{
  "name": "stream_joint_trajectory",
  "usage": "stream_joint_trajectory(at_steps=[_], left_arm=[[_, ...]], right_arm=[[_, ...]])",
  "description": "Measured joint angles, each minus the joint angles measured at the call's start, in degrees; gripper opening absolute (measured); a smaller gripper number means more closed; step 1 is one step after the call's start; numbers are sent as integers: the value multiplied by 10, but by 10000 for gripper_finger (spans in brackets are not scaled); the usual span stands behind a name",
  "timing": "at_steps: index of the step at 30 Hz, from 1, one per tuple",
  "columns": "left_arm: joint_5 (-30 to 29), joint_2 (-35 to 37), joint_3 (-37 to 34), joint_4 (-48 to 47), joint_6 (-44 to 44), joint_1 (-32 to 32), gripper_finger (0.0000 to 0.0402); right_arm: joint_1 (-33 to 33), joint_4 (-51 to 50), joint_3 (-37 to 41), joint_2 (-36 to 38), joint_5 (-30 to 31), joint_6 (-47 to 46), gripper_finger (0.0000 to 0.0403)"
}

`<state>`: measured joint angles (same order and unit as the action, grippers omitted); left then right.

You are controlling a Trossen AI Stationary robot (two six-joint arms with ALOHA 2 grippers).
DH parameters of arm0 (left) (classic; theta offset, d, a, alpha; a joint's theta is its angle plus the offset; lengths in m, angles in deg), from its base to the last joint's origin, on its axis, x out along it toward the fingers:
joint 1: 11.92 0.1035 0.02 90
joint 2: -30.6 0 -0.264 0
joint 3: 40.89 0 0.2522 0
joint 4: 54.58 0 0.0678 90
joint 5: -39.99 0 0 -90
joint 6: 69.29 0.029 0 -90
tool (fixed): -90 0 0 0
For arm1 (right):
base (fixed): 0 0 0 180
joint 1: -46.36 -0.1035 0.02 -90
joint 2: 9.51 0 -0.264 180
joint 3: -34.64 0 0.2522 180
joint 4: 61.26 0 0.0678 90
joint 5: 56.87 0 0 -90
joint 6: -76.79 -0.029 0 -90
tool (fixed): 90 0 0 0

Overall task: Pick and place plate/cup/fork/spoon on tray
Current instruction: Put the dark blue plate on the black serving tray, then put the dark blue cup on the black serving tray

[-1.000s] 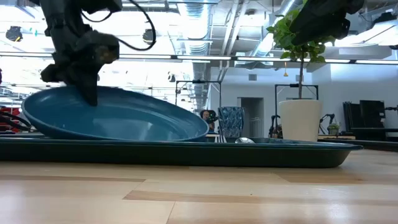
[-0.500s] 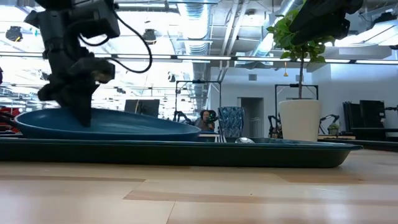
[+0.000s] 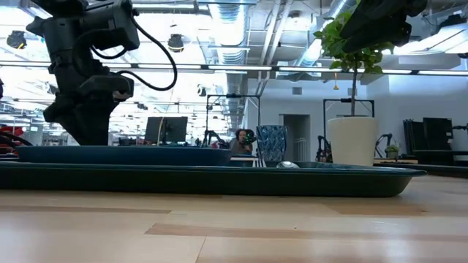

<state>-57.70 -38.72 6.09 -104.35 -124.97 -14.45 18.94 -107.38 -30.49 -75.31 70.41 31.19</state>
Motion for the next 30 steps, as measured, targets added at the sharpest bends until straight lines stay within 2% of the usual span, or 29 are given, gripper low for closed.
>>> stream_joint_trajectory(at_steps=[9, 16, 22, 30], left_arm=[[5, 1, 1, 10, 5, 0, 228], [30, 1, 7, 2, -4, 0, 261], [29, 1, 50, -40, 12, 0, 263], [3, 1, 120, -114, 24, 0, 263]], right_arm=[[0, -2, 0, 0, 0, 0, 191], [29, -3, 0, 0, 0, 9, 189], [103, -2, 0, -6, -53, 55, 197], [240, 21, 0, -47, -100, 177, 200]])
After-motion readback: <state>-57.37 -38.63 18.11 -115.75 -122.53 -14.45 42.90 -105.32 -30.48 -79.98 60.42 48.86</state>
